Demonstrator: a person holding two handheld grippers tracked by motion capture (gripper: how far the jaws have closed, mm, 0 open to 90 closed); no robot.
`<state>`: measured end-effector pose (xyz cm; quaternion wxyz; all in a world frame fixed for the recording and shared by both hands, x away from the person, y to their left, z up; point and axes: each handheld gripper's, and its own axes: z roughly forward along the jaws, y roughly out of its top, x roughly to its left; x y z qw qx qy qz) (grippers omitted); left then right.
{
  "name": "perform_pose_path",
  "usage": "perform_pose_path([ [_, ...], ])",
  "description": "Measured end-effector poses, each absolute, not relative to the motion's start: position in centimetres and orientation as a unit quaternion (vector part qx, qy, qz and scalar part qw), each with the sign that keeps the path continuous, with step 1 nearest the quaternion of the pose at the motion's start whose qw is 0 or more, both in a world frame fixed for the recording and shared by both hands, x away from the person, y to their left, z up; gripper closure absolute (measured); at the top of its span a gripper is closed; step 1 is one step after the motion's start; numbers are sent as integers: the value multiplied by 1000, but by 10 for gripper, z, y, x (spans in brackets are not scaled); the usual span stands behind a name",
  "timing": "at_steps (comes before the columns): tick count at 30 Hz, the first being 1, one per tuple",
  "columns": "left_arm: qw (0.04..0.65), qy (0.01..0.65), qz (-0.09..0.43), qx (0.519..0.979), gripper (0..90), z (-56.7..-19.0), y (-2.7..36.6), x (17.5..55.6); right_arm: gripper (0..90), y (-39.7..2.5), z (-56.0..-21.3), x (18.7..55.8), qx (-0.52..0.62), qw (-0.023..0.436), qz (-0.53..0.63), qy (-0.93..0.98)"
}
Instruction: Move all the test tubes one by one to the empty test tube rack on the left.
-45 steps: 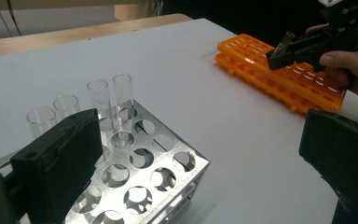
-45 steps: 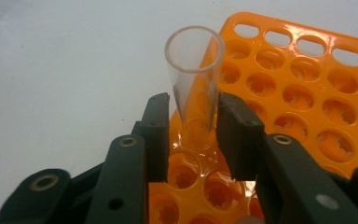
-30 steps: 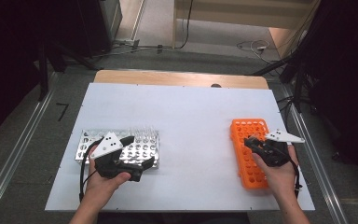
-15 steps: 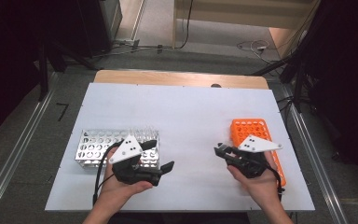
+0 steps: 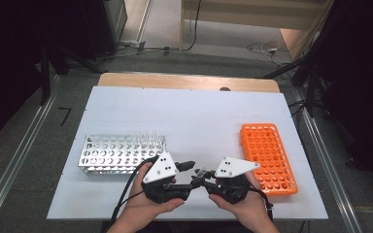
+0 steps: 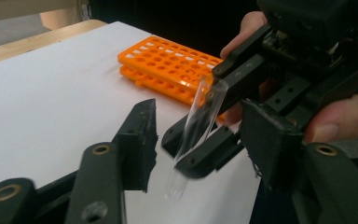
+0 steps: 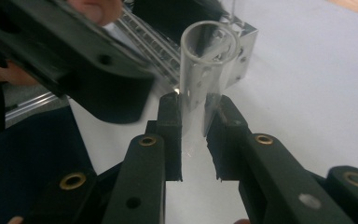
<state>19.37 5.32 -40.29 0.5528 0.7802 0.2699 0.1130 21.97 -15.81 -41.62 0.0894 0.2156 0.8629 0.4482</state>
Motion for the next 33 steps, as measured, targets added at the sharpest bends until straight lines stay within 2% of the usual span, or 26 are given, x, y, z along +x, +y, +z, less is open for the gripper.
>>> perform_pose_path([
  [12, 554, 253, 114, 785, 716, -403, 48, 192, 740, -150, -416, 213, 189, 74, 451, 869],
  [21, 556, 259, 126, 780, 760, -400, 53, 193, 729, -153, -416, 214, 192, 64, 460, 865],
  [25, 556, 265, 136, 776, 761, -398, 57, 195, 655, -156, -416, 216, 188, 56, 467, 862],
  [29, 558, 275, 143, 770, 761, -396, 64, 198, 543, -160, -415, 217, 185, 56, 475, 859],
  [31, 559, 281, 148, 766, 761, -395, 69, 200, 439, -164, -415, 217, 190, 64, 480, 854],
  [33, 562, 290, 151, 760, 761, -393, 75, 203, 391, -169, -414, 220, 195, 66, 484, 851],
])
